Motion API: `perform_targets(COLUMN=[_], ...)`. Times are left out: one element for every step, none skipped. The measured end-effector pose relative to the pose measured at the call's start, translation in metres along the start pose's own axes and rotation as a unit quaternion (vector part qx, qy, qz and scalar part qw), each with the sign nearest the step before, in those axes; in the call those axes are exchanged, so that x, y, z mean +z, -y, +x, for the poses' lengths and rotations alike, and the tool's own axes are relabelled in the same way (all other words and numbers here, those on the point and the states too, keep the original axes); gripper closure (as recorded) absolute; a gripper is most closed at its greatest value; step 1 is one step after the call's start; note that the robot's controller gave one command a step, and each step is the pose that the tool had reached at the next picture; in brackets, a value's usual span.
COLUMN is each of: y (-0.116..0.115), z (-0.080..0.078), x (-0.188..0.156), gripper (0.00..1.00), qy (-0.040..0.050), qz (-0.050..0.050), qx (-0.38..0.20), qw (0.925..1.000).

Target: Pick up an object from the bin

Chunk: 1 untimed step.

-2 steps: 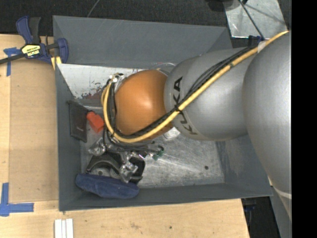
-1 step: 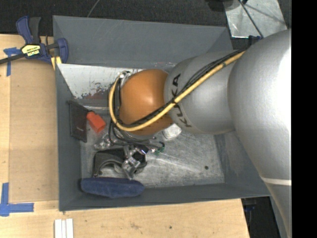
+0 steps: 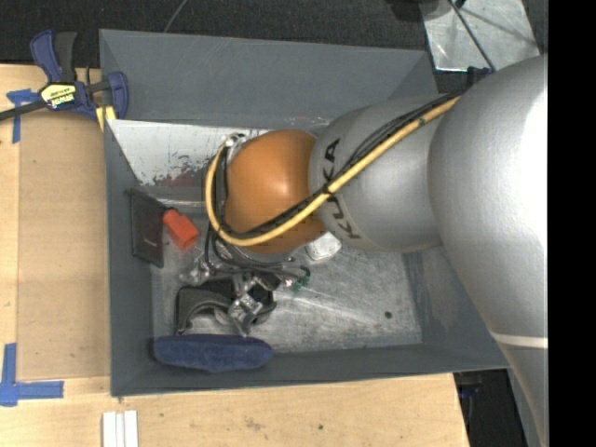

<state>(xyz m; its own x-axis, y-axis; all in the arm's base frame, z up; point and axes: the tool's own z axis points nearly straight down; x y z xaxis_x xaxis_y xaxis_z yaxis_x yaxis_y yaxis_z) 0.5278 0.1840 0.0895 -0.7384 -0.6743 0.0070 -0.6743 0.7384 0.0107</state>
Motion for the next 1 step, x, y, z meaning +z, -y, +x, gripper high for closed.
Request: perform_targets(y=[0.0244], z=[0.0366], x=[-0.1367], gripper=[1.0], qy=[0.0047], qz=[0.007], qx=[-0.088], qw=[0.9961])
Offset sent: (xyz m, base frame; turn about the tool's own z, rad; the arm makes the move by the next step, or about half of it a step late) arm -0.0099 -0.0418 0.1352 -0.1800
